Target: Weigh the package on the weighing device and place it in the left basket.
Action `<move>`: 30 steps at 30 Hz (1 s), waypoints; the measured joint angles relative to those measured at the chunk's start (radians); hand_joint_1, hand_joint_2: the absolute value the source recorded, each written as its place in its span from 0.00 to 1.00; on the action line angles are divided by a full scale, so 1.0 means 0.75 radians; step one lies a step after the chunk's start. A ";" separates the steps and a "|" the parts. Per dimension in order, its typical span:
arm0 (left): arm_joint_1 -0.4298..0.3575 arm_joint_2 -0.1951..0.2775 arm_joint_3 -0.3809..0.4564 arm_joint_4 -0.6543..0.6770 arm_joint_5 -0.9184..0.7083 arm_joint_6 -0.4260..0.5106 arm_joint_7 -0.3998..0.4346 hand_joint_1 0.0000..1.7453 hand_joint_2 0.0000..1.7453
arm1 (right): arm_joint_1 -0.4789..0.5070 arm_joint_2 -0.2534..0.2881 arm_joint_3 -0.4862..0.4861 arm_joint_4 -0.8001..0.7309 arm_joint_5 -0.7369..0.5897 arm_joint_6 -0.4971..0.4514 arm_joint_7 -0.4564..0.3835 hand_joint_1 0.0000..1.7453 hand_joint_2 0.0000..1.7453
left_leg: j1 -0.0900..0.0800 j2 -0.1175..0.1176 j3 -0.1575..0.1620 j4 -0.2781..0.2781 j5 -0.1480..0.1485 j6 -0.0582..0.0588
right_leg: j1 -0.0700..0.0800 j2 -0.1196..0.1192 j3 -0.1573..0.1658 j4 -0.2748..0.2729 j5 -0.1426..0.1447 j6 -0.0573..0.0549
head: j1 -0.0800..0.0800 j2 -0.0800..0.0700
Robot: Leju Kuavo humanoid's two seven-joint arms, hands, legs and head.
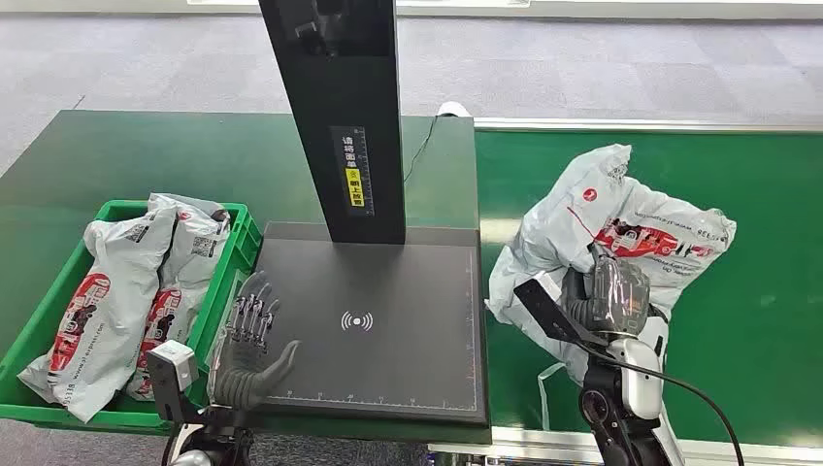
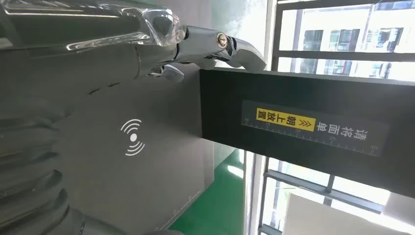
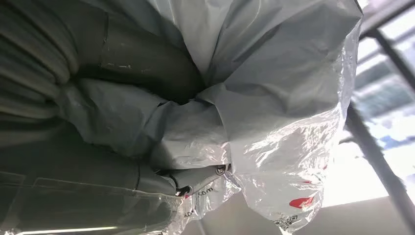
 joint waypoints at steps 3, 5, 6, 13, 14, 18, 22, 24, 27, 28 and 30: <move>-0.004 0.000 0.000 0.002 0.006 0.001 -0.014 0.00 1.00 | 0.000 0.014 0.014 -0.028 -0.225 0.097 -0.166 1.00 1.00 | 0.000 0.000 0.000 0.000 0.000 0.000 | 0.000 0.000 0.000 0.000 0.000 0.000 | 0.000 0.000; -0.010 0.001 0.000 0.005 0.011 -0.001 -0.026 0.00 1.00 | 0.000 0.025 0.038 -0.053 -0.372 0.196 -0.284 1.00 1.00 | 0.000 0.000 0.000 0.000 0.000 0.000 | 0.000 0.000 0.000 0.000 0.000 0.000 | 0.000 0.000; -0.013 0.002 0.000 0.007 0.013 -0.003 -0.031 0.00 1.00 | 0.000 0.030 0.051 -0.064 -0.412 0.230 -0.323 1.00 1.00 | 0.000 0.000 0.000 0.000 0.000 0.000 | 0.000 0.000 0.000 0.000 0.000 0.000 | 0.000 0.000; -0.020 0.009 0.001 0.016 0.016 -0.014 -0.046 0.00 1.00 | -0.001 0.042 0.123 -0.112 -0.567 0.398 -0.403 1.00 1.00 | 0.000 0.000 -0.001 0.000 0.000 0.000 | 0.000 0.000 0.000 0.000 0.000 0.000 | 0.000 0.000; -0.020 0.010 0.001 0.016 0.016 -0.014 -0.047 0.00 1.00 | -0.001 0.042 0.129 -0.115 -0.570 0.400 -0.403 1.00 1.00 | 0.000 0.000 -0.001 0.000 0.000 0.000 | 0.000 0.000 0.000 0.000 0.000 0.000 | 0.000 0.000; -0.020 0.013 0.002 0.017 0.016 -0.014 -0.047 0.00 1.00 | -0.001 0.043 0.143 -0.121 -0.572 0.404 -0.404 1.00 1.00 | 0.000 0.000 -0.001 0.000 0.000 0.000 | 0.000 0.000 -0.001 0.000 0.000 0.000 | 0.000 0.000; -0.020 0.014 0.003 0.017 0.017 -0.015 -0.047 0.00 1.00 | -0.001 0.044 0.149 -0.125 -0.573 0.405 -0.404 1.00 1.00 | 0.000 0.000 -0.001 0.000 0.000 0.000 | 0.000 0.000 -0.001 0.000 0.000 0.000 | 0.000 0.000; -0.021 0.014 0.003 0.018 0.017 -0.015 -0.047 0.00 1.00 | -0.001 0.044 0.150 -0.125 -0.573 0.405 -0.404 1.00 1.00 | 0.000 0.000 -0.001 0.000 0.000 0.000 | 0.000 0.000 -0.001 0.000 0.000 0.000 | 0.000 0.000; -0.021 0.014 0.005 0.023 0.016 -0.015 -0.047 0.00 1.00 | -0.001 0.045 0.150 -0.125 -0.573 0.405 -0.404 1.00 1.00 | 0.000 0.000 -0.001 0.000 0.000 0.000 | 0.000 0.000 -0.001 0.000 0.000 0.000 | 0.000 0.000; -0.021 0.014 0.005 0.025 0.016 -0.015 -0.047 0.00 1.00 | -0.001 0.045 0.150 -0.125 -0.573 0.406 -0.405 1.00 1.00 | 0.000 0.000 -0.001 0.000 0.000 0.000 | 0.000 0.000 -0.001 0.000 0.000 0.000 | 0.000 0.000; -0.021 0.014 0.007 0.026 0.017 -0.016 -0.049 0.00 1.00 | -0.001 0.044 0.152 -0.125 -0.569 0.419 -0.414 1.00 1.00 | 0.000 0.000 -0.001 0.000 0.000 0.000 | 0.000 0.000 -0.001 0.000 0.000 0.000 | 0.000 0.000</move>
